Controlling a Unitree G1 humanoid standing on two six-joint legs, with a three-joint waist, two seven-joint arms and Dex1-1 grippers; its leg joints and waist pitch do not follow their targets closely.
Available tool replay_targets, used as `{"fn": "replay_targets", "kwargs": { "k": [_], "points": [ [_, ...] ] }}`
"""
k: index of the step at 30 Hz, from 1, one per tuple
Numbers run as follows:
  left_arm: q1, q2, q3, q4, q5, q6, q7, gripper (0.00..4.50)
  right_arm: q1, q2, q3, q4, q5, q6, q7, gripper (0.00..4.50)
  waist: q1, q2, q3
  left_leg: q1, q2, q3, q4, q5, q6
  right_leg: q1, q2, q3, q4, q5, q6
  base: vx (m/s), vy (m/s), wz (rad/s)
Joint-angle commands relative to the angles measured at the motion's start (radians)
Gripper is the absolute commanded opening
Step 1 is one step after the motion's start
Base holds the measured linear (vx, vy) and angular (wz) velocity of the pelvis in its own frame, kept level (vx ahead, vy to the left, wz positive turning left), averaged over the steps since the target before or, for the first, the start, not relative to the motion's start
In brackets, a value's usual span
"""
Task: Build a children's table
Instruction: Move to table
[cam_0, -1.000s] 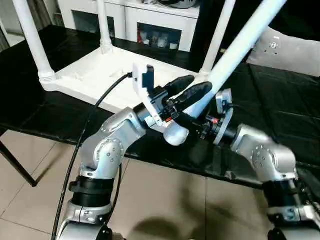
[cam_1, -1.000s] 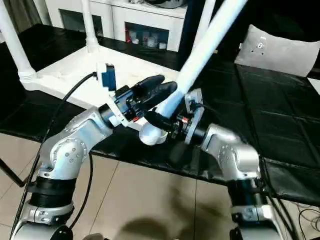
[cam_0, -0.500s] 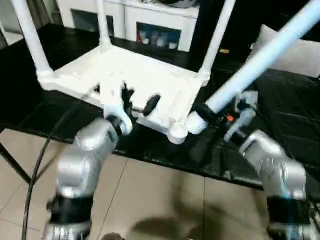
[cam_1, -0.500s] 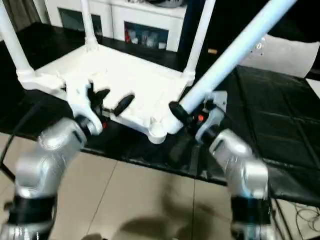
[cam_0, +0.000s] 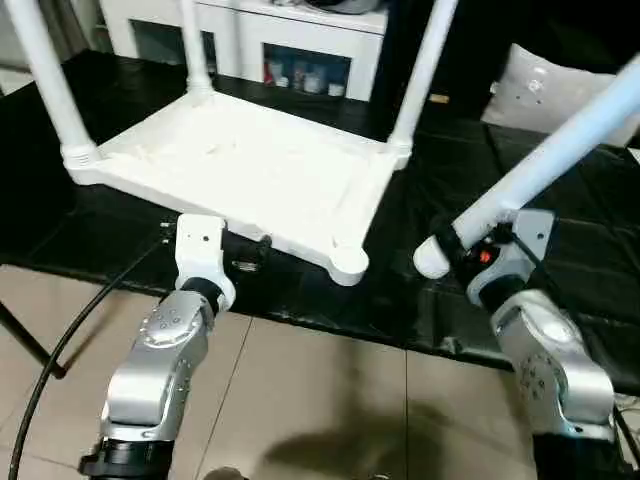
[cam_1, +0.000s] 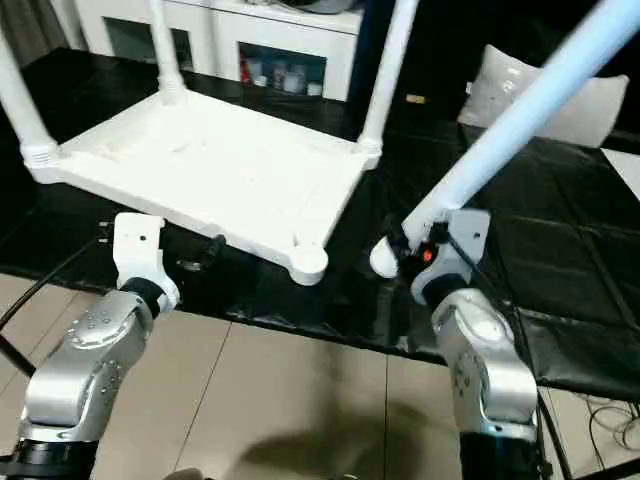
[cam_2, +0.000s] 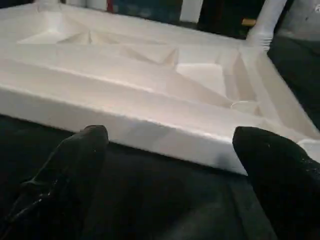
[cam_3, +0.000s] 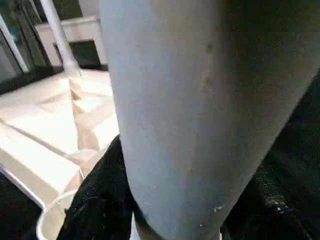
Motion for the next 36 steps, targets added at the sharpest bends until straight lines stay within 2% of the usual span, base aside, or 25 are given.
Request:
{"fn": "replay_targets", "kwargs": {
  "k": [1, 4, 7, 8, 9, 11, 17, 18, 20, 21, 22, 23, 24, 26, 28, 29, 30, 33, 34, 35, 36],
  "points": [
    [-0.007, 0.000, -0.014, -0.009, 0.014, -0.005, 0.011, 4.50, -0.010, 0.003, -0.010, -0.003, 0.014, -0.010, -0.005, 1.87, -0.003, 0.006, -0.063, 0.000, 0.009, 0.010, -0.082, -0.283, -0.014, 0.043, -0.036, 0.026, -0.084, -0.367, -0.062, 0.000, 0.000, 0.00],
    [-0.007, -0.010, 0.004, -0.001, 0.023, -0.016, 0.023, 4.50, -0.021, 0.017, -0.006, 0.013, -0.006, -0.025, -0.032, 1.87, -0.008, 0.002, -0.063, -0.001, 0.008, 0.011, -0.081, -0.277, -0.016, 0.042, -0.036, 0.027, -0.084, -0.365, -0.060, 0.000, 0.000, 0.00],
    [-0.011, -0.015, 0.012, 0.007, 0.029, -0.018, 0.032, 4.50, -0.030, 0.016, -0.007, 0.020, -0.032, -0.044, -0.051, 1.87, -0.007, 0.007, -0.063, 0.000, 0.007, 0.012, -0.080, -0.270, -0.020, 0.041, -0.036, 0.027, -0.084, -0.361, -0.059, 0.000, 0.000, 0.00],
    [-0.012, -0.016, 0.013, 0.008, 0.030, -0.020, 0.034, 4.50, -0.031, 0.015, -0.007, 0.021, -0.037, -0.048, -0.054, 1.87, -0.008, 0.005, -0.064, -0.001, 0.008, 0.012, -0.080, -0.267, -0.021, 0.042, -0.035, 0.027, -0.083, -0.358, -0.057, 0.000, 0.000, 0.00],
    [-0.013, -0.014, 0.003, 0.007, 0.035, -0.019, 0.034, 4.50, -0.035, 0.016, -0.014, 0.022, -0.023, -0.056, -0.051, 1.87, -0.007, -0.001, -0.064, -0.001, 0.007, 0.013, -0.080, -0.265, -0.017, 0.042, -0.036, 0.027, -0.084, -0.353, -0.054, 0.000, 0.000, 0.00],
    [-0.007, -0.007, -0.010, -0.004, 0.045, -0.016, 0.033, 4.50, -0.040, 0.013, -0.020, 0.035, -0.018, -0.072, -0.050, 1.87, -0.004, -0.004, -0.064, -0.001, 0.008, 0.013, -0.080, -0.257, -0.013, 0.042, -0.037, 0.028, -0.082, -0.344, -0.055, 0.000, 0.000, 0.00],
    [0.003, 0.004, 0.018, -0.015, 0.047, -0.015, 0.037, 4.50, -0.053, 0.019, -0.017, 0.061, -0.025, -0.101, -0.049, 1.87, -0.001, -0.006, -0.063, 0.000, 0.009, 0.014, -0.080, -0.251, -0.012, 0.042, -0.037, 0.027, -0.079, -0.335, -0.062, 0.000, 0.000, 0.00],
    [-0.004, 0.004, 0.027, -0.006, 0.048, -0.019, 0.037, 4.50, -0.053, 0.024, -0.015, 0.061, -0.027, -0.108, -0.051, 1.87, -0.001, 0.006, -0.063, 0.002, 0.009, 0.012, -0.081, -0.258, -0.016, 0.040, -0.037, 0.028, -0.079, -0.339, -0.062, 0.000, 0.000, 0.00],
    [-0.015, 0.001, 0.030, 0.007, 0.047, -0.021, 0.039, 4.50, -0.051, 0.027, -0.016, 0.056, -0.027, -0.109, -0.055, 1.87, -0.004, -0.001, -0.063, 0.001, 0.008, 0.013, -0.081, -0.266, -0.017, 0.041, -0.036, 0.027, -0.082, -0.344, -0.059, 0.000, 0.000, 0.00],
    [-0.021, -0.002, 0.031, 0.014, 0.046, -0.022, 0.040, 4.50, -0.051, 0.028, -0.017, 0.053, -0.027, -0.108, -0.058, 1.87, -0.005, 0.011, -0.063, 0.003, 0.007, 0.012, -0.081, -0.275, -0.022, 0.039, -0.034, 0.028, -0.084, -0.336, -0.059, 0.000, 0.000, 0.00],
    [-0.031, -0.006, 0.027, 0.027, 0.049, -0.023, 0.042, 4.50, -0.050, 0.036, -0.034, 0.046, -0.016, -0.105, -0.076, 1.87, -0.004, 0.016, -0.063, 0.004, 0.006, 0.012, -0.081, -0.278, -0.025, 0.039, -0.034, 0.028, -0.082, -0.332, -0.059, 0.000, 0.000, 0.00],
    [-0.039, -0.010, 0.020, 0.036, 0.054, -0.024, 0.043, 4.50, -0.050, 0.046, -0.059, 0.046, -0.007, -0.099, -0.110, 1.87, -0.005, 0.014, -0.064, 0.005, 0.006, 0.012, -0.081, -0.284, -0.027, 0.039, -0.033, 0.028, -0.083, -0.326, -0.061, 0.000, 0.000, 0.00],
    [-0.040, -0.012, 0.017, 0.036, 0.055, -0.023, 0.043, 4.50, -0.049, 0.046, -0.065, 0.048, -0.012, -0.099, -0.123, 1.87, -0.003, 0.018, -0.065, 0.006, 0.006, 0.011, -0.081, -0.286, -0.030, 0.040, -0.033, 0.028, -0.081, -0.317, -0.065, 0.000, 0.000, 0.00],
    [-0.039, -0.017, 0.006, 0.031, 0.057, -0.017, 0.046, 4.50, -0.043, 0.033, -0.068, 0.064, -0.038, -0.135, -0.132, 1.87, -0.001, 0.013, -0.066, 0.004, 0.008, 0.011, -0.082, -0.277, -0.034, 0.043, -0.034, 0.027, -0.078, -0.293, -0.071, 0.000, 0.000, 0.00],
    [-0.008, -0.013, 0.014, -0.002, 0.054, -0.005, 0.043, 4.50, -0.018, 0.033, -0.055, 0.033, -0.019, 0.003, -0.152, 1.87, -0.002, -0.002, -0.066, 0.000, 0.006, 0.012, -0.081, -0.254, -0.025, 0.049, -0.032, 0.028, -0.075, -0.275, -0.071, 0.000, 0.000, 0.00],
    [-0.006, -0.013, 0.015, -0.003, 0.054, -0.004, 0.043, 4.50, -0.017, 0.033, -0.054, 0.032, -0.018, 0.007, -0.153, 1.87, -0.001, 0.002, -0.067, -0.002, 0.005, 0.011, -0.080, -0.237, -0.024, 0.052, -0.033, 0.028, -0.071, -0.262, -0.074, 0.000, 0.000, 0.00],
    [0.005, -0.006, 0.029, -0.005, 0.057, -0.007, 0.046, 4.50, -0.004, 0.033, -0.035, 0.023, -0.015, 0.021, -0.134, 1.87, -0.004, -0.003, -0.066, -0.005, 0.006, 0.013, -0.080, -0.229, -0.020, 0.052, -0.034, 0.028, -0.074, -0.263, -0.072, 0.000, 0.000, 0.00],
    [0.009, 0.006, 0.050, -0.001, 0.059, -0.008, 0.051, 4.50, 0.003, 0.027, 0.006, 0.025, -0.012, 0.043, -0.098, 1.87, -0.008, 0.006, -0.064, -0.002, 0.006, 0.013, -0.081, -0.252, -0.019, 0.047, -0.035, 0.028, -0.080, -0.321, -0.065, 0.000, 0.000, 0.00],
    [0.009, 0.008, 0.051, 0.000, 0.059, -0.008, 0.050, 4.50, 0.003, 0.026, 0.011, 0.024, -0.011, 0.044, -0.093, 1.87, -0.010, 0.004, -0.064, -0.001, 0.006, 0.013, -0.080, -0.262, -0.019, 0.045, -0.034, 0.027, -0.082, -0.334, -0.063, 0.000, 0.000, 0.00],
    [0.004, 0.011, 0.055, 0.003, 0.053, -0.015, 0.042, 4.50, 0.004, 0.021, 0.035, 0.018, -0.031, 0.042, -0.092, 1.87, -0.012, 0.019, -0.062, 0.003, 0.007, 0.011, -0.081, -0.283, -0.024, 0.041, -0.034, 0.027, -0.085, -0.355, -0.061, 0.000, 0.000, 0.00],
    [-0.007, 0.003, 0.057, 0.014, 0.050, -0.026, 0.043, 4.50, 0.004, 0.016, 0.049, 0.016, -0.056, 0.030, -0.103, 1.87, -0.014, 0.018, -0.062, 0.003, 0.006, 0.011, -0.081, -0.296, -0.028, 0.039, -0.033, 0.027, -0.086, -0.363, -0.059, 0.000, 0.000, 0.00]
  ]
}}
